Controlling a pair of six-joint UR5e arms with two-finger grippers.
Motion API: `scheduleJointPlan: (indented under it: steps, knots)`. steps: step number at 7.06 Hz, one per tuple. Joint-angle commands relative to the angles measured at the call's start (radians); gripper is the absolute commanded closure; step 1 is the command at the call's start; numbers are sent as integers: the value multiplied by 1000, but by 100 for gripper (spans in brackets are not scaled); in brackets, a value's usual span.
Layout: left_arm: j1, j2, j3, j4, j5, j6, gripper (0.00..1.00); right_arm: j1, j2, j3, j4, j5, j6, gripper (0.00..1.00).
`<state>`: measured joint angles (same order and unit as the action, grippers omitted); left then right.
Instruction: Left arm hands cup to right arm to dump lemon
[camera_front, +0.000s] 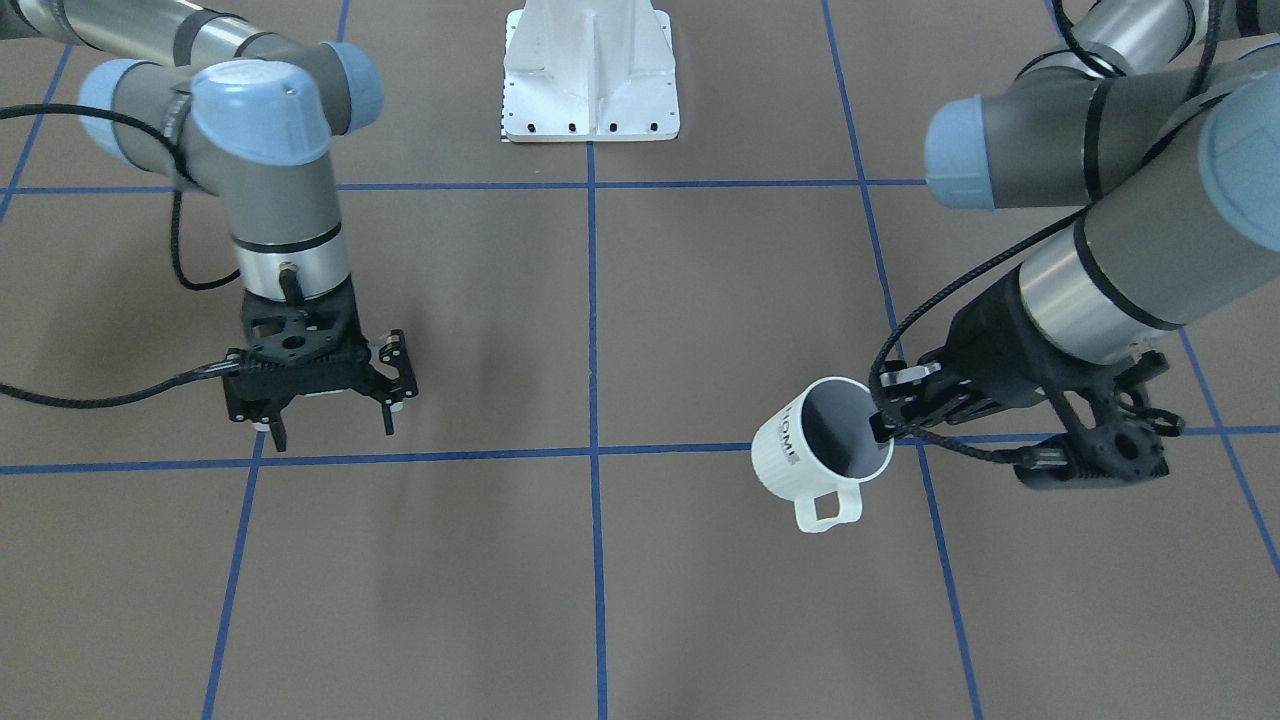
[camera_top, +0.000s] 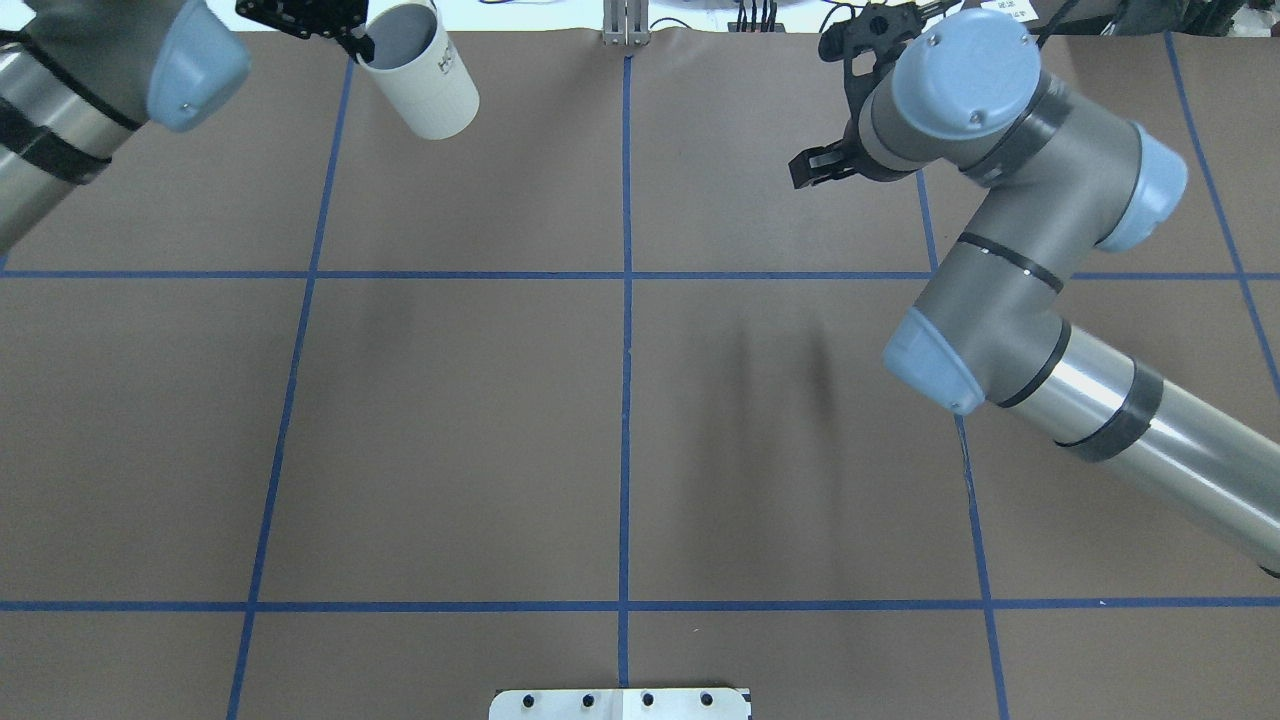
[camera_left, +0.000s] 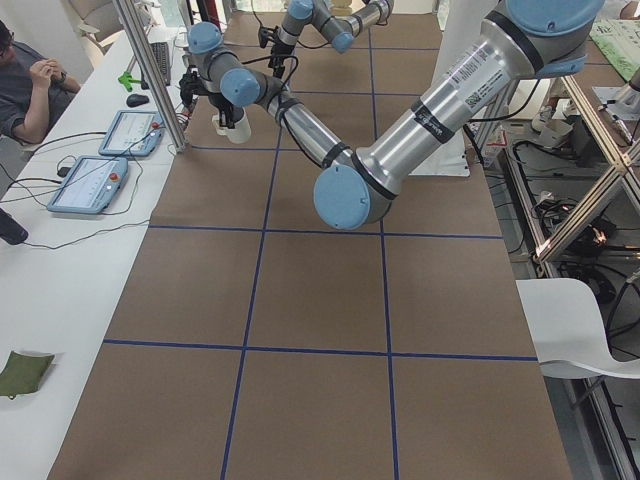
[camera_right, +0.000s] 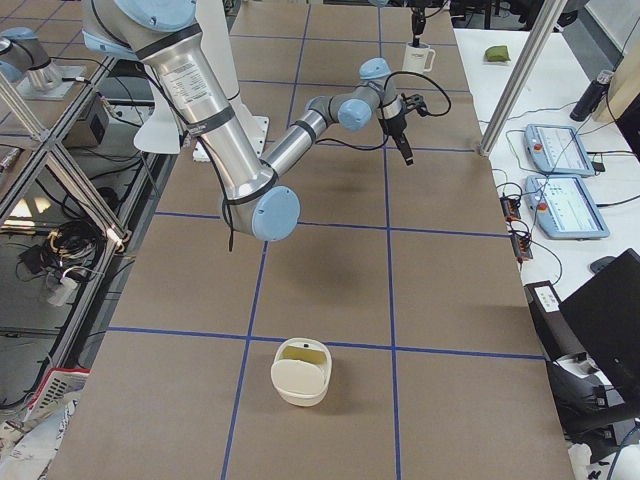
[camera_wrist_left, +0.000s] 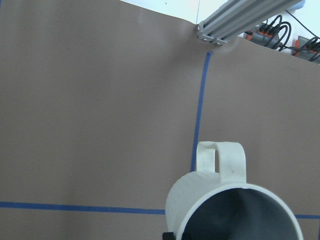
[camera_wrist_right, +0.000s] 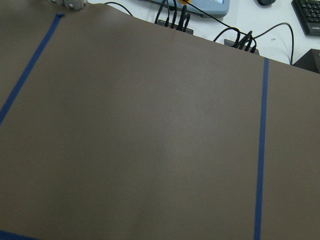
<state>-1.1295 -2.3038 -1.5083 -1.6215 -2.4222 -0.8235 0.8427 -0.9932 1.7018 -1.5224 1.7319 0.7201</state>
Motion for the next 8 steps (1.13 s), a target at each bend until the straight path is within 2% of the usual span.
scheduleJointPlan:
  steps: [1,2,3,4,5,6,8]
  knots:
    - [-7,252,-161,2,53,198,100,164,-36,-1,-70,238,-138,0]
    - [-6,385,-227,-3,93,307,100,240,-77,-1,-73,333,-228,0]
    - [-3,529,-281,-44,126,410,100,309,-114,-2,-74,383,-335,0]
    - [-3,620,-299,-119,135,426,100,365,-123,-2,-111,421,-396,0]
    - [4,677,-300,-192,190,417,100,392,-128,-2,-148,440,-404,0]
    - [5,690,-297,-207,215,417,100,409,-140,-5,-154,466,-413,0]
    - [20,707,-279,-230,218,426,100,468,-183,-7,-154,503,-456,0]
